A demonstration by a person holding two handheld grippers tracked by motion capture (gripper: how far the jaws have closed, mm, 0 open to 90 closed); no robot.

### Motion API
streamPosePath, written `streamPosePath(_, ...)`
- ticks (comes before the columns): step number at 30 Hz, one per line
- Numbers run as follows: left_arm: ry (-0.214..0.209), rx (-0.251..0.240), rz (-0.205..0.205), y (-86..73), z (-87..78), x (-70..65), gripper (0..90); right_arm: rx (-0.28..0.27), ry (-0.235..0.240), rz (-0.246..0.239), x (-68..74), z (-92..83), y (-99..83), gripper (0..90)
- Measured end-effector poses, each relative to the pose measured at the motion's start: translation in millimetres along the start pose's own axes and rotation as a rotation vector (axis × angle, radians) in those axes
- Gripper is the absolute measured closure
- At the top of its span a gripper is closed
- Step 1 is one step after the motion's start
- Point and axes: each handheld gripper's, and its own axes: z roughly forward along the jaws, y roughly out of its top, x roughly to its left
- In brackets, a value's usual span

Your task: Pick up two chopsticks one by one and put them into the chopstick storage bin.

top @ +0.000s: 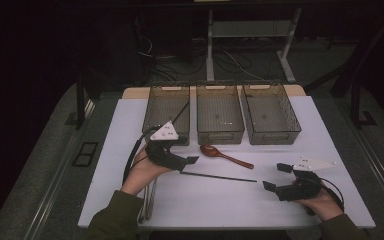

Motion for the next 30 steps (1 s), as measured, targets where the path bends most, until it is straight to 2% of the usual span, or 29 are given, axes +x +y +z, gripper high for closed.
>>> streamPosePath(2,-0.011,0.0,0.018,-3.2,4.1,-3.4,23.1,-0.001,-0.001,0.002,-0.1,-0.2,0.0,10.8)
streamPosePath(5,-0.045,0.027,0.035,-7.6,13.2,-6.8,26.0,0.0,-0.001,0.002,-0.2,-0.2,0.0,10.8)
streamPosePath(7,-0.061,0.038,0.049,-10.8,19.5,-8.8,31.1,-0.002,0.0,-0.002,0.0,-0.2,0.1,10.8)
streamPosePath(11,-0.081,0.093,0.086,-16.4,31.1,-10.3,43.2,0.0,-0.002,0.0,-0.1,0.1,0.1,10.8)
streamPosePath(21,-0.113,0.189,0.108,-27.9,46.1,-5.1,68.1,0.005,-0.001,-0.001,0.1,0.7,-0.1,10.8)
streamPosePath(30,-0.14,0.245,0.108,-38.0,56.9,1.4,74.3,0.006,-0.001,-0.002,-0.4,0.8,-0.1,10.8)
